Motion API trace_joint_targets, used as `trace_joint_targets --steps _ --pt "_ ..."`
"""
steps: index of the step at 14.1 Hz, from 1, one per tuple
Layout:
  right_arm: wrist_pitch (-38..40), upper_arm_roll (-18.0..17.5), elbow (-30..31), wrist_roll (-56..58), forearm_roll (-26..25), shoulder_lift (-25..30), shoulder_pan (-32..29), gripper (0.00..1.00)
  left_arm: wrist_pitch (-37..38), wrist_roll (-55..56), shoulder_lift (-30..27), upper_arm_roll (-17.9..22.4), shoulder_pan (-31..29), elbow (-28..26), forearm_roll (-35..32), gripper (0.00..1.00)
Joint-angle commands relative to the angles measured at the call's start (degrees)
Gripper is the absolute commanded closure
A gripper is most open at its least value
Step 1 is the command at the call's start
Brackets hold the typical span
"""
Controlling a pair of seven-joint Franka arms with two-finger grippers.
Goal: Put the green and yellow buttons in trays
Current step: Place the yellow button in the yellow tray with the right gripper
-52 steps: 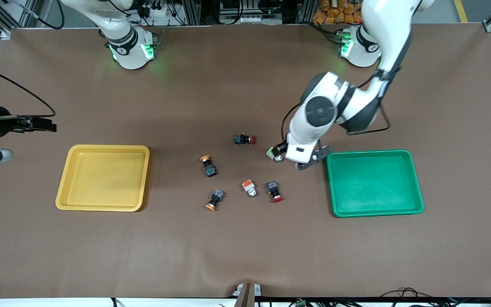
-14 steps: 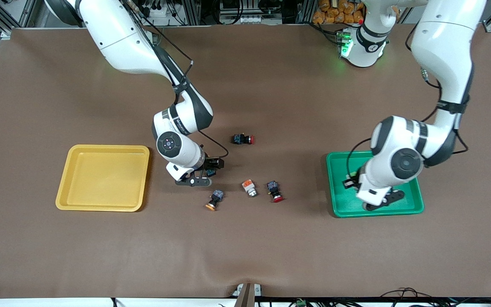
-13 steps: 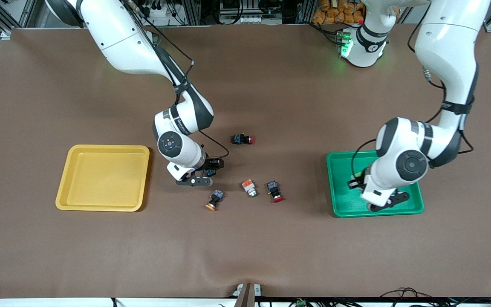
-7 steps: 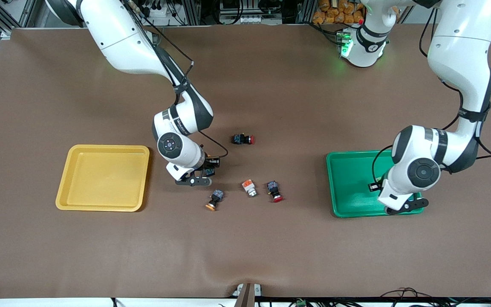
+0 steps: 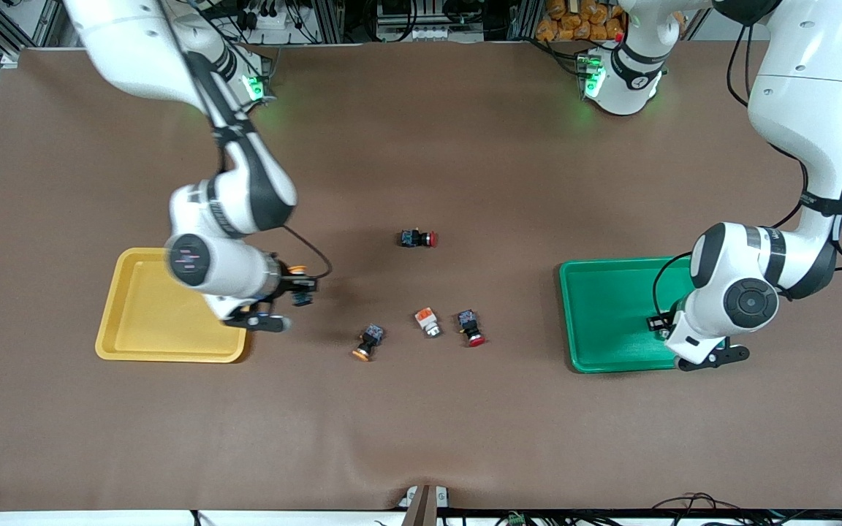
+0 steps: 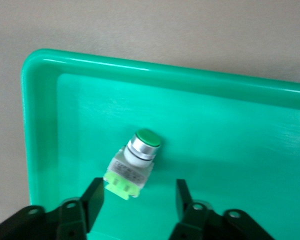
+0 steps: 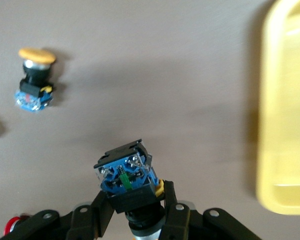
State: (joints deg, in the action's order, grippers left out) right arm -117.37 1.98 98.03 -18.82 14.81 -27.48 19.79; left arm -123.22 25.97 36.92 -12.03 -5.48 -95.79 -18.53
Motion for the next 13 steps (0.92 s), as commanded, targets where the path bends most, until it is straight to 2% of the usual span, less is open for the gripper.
trace_joint_targets --steps 1,3,6,9,11,13 --pt "0.74 -0.05 1.55 4.65 0.22 1.64 -4.66 1.0 0.52 0.48 -1.84 -1.84 0.21 -0.01 -0.46 0.0" --pt "0.83 1.44 1.64 5.99 -0.48 1.29 -7.13 1.0 0.79 1.01 -2.99 -4.39 0.21 0.08 -0.28 0.0" --pt "2.14 2.68 1.73 7.22 -5.31 0.85 -9.94 1.0 0.79 1.27 -3.69 -7.56 0.38 0.61 2.61 0.0" --pt "2.06 2.85 1.64 9.06 -10.14 -1.08 -13.1 1.0 0.79 7.75 -3.69 -11.68 1.17 2.09 4.29 0.0" --pt "1.88 2.77 1.47 15.88 -11.65 -3.1 -16.35 1.0 0.79 12.24 -2.73 -13.45 3.8 4.98 4.29 0.0" --pt "1.36 2.77 1.47 20.74 -11.47 -4.77 -19.69 1.0 0.79 15.76 -1.68 -13.28 8.89 7.36 4.12 0.0"
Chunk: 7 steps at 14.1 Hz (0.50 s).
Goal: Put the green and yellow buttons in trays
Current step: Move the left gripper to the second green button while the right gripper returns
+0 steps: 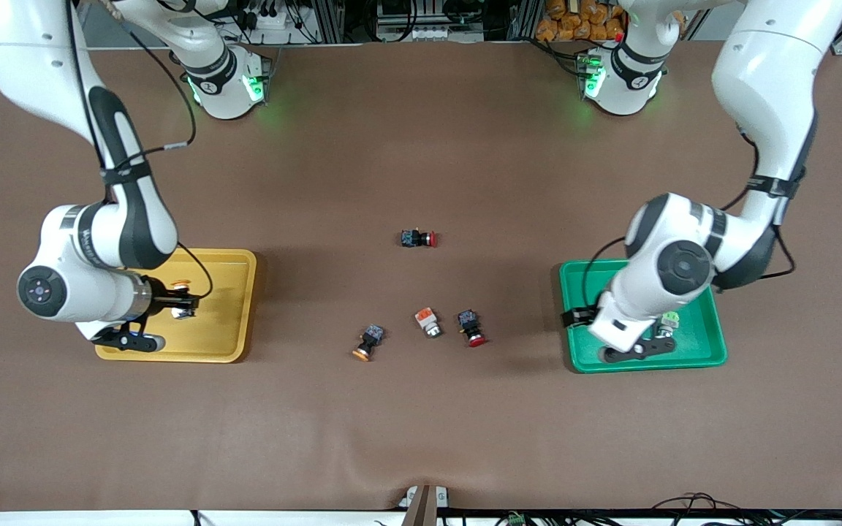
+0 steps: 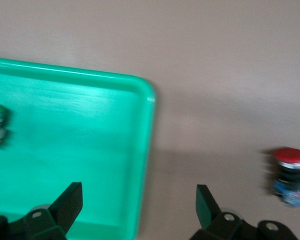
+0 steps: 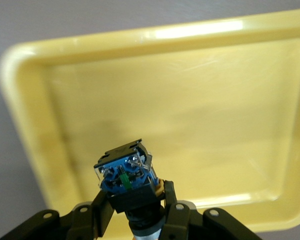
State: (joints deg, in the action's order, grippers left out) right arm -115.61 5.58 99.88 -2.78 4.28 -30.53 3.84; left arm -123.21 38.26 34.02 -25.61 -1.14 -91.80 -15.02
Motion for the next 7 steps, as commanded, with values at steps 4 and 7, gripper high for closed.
trace_joint_targets --steps 4,7 --pt "-3.56 -0.92 -0.56 8.67 -0.42 -4.7 -6.57 1.0 0.69 7.0 2.55 0.48 6.59 4.61 0.52 0.0" --pt "-3.66 -1.1 -0.56 9.29 1.34 -5.68 -7.62 0.48 0.51 7.09 2.55 0.48 8.08 4.79 0.52 0.0"
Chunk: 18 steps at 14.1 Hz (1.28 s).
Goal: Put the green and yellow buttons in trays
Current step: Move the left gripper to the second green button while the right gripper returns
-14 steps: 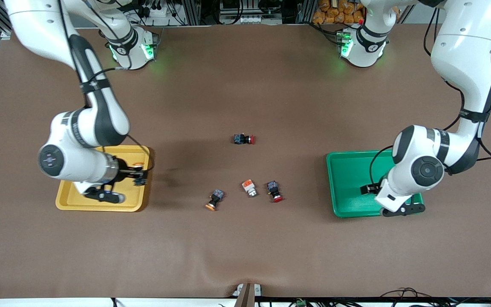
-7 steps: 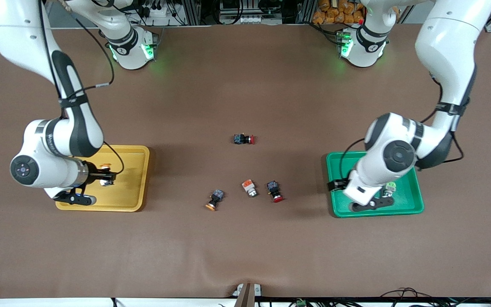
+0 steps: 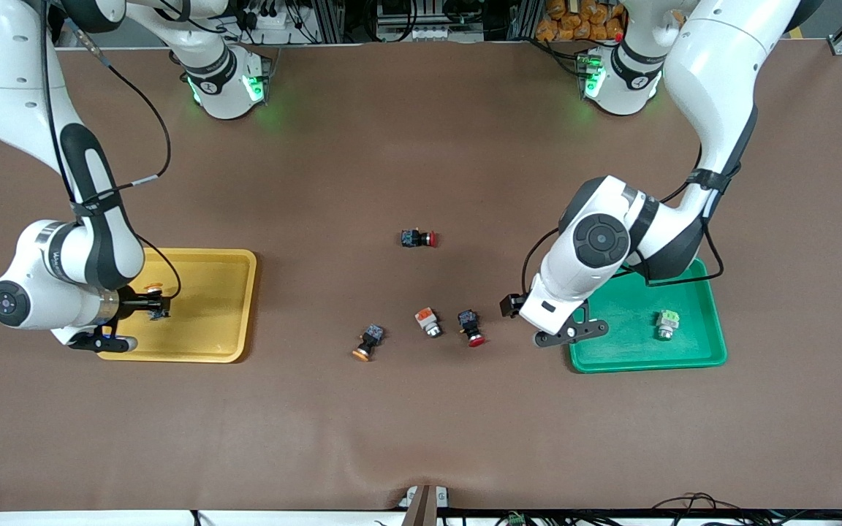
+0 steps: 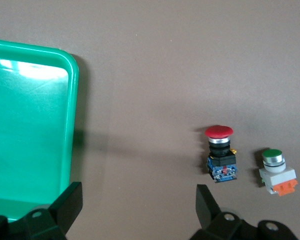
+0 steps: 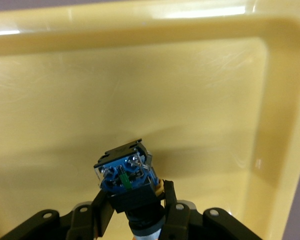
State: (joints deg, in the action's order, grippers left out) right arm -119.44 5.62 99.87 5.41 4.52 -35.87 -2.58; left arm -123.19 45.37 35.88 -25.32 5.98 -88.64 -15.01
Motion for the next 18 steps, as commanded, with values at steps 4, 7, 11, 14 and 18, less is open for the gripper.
trace_joint_targets --steps 4,7,11,14,18 --pt "0.43 -1.14 -1.35 4.35 3.56 -0.96 -1.64 0.0 0.32 3.05 1.12 0.19 4.47 2.59 0.34 0.0" --pt "0.52 -1.14 -2.22 4.26 3.56 -0.87 -1.82 0.0 0.14 3.32 1.91 0.54 5.89 3.55 0.34 0.0" --pt "4.99 -1.05 -6.35 4.17 3.56 -0.78 -1.82 0.0 0.14 3.41 2.7 0.54 8.08 4.96 0.34 0.0" --pt "7.98 -1.14 -8.37 3.82 3.65 -0.7 -1.2 0.0 -0.03 4.98 2.88 0.63 10.01 5.75 0.42 0.0" --pt "9.57 -1.14 -9.61 3.82 3.65 -0.52 0.11 0.0 -0.03 9.29 3.85 0.8 13.26 7.33 0.34 0.0"
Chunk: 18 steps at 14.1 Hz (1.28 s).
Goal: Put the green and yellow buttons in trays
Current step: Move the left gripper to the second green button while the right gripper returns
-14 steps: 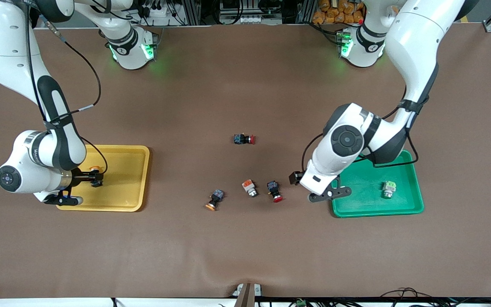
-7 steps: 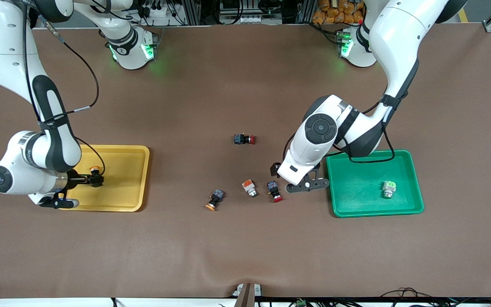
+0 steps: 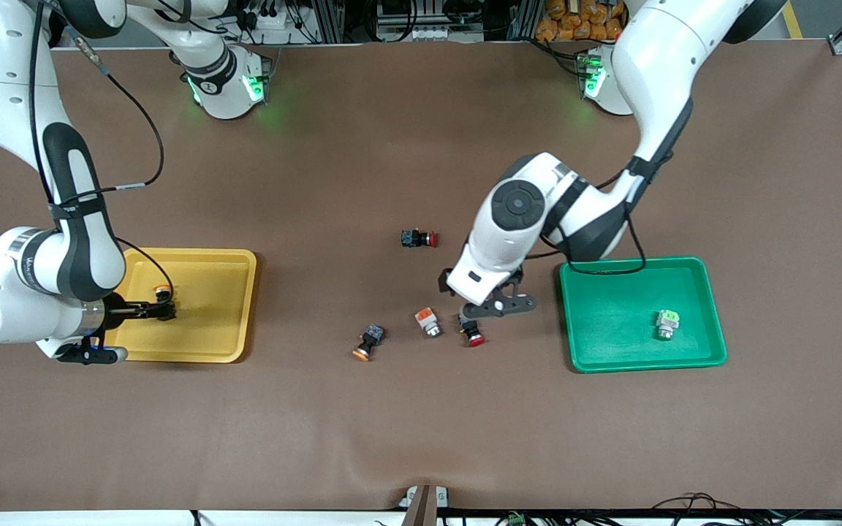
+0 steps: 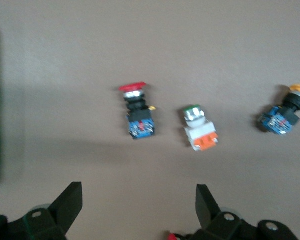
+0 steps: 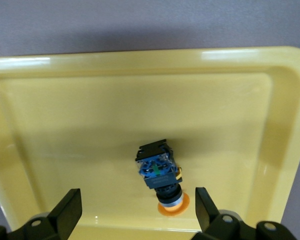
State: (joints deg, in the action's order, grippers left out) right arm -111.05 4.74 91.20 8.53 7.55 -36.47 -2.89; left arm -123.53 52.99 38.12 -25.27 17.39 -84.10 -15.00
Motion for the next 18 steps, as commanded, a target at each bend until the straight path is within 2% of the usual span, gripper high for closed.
trace_joint_targets --steps 1,3,6,8,10,12,13,18 --pt "1.7 -0.26 -1.28 0.61 0.62 0.17 1.03 0.0 0.22 1.94 1.96 1.27 2.38 2.97 0.32 0.0" --pt "5.12 -0.35 -3.29 0.18 0.71 0.17 2.18 0.0 -0.47 1.94 2.23 1.71 3.09 3.06 0.41 0.0" --pt "7.51 -0.53 -4.45 -7.62 0.71 0.17 5.07 0.0 -2.67 2.03 3.63 2.06 3.79 3.06 0.32 0.0" --pt "7.6 -0.79 -4.45 -11.41 0.71 0.26 6.75 0.0 -3.64 3.07 5.12 4.69 6.15 4.55 0.5 0.0" --pt "7.6 -2.02 -4.53 -14.32 1.41 0.34 6.93 0.0 -3.82 11.04 9.32 8.46 11.06 10.15 0.5 0.0" --pt "7.69 -2.2 -4.8 -15.99 5.96 0.43 6.93 0.0 -4.34 13.89 10.84 13.99 15.47 11.94 0.68 0.0" --pt "7.77 -2.2 -4.89 -16.52 7.55 0.61 7.02 0.0 -4.96 14.15 11.01 15.06 16.27 11.94 0.85 0.0" --pt "9.01 -2.2 -6.9 -23.01 8.0 0.61 10.17 0.0 -7.33 16.53 13.12 15.33 17.07 12.03 0.94 0.0"
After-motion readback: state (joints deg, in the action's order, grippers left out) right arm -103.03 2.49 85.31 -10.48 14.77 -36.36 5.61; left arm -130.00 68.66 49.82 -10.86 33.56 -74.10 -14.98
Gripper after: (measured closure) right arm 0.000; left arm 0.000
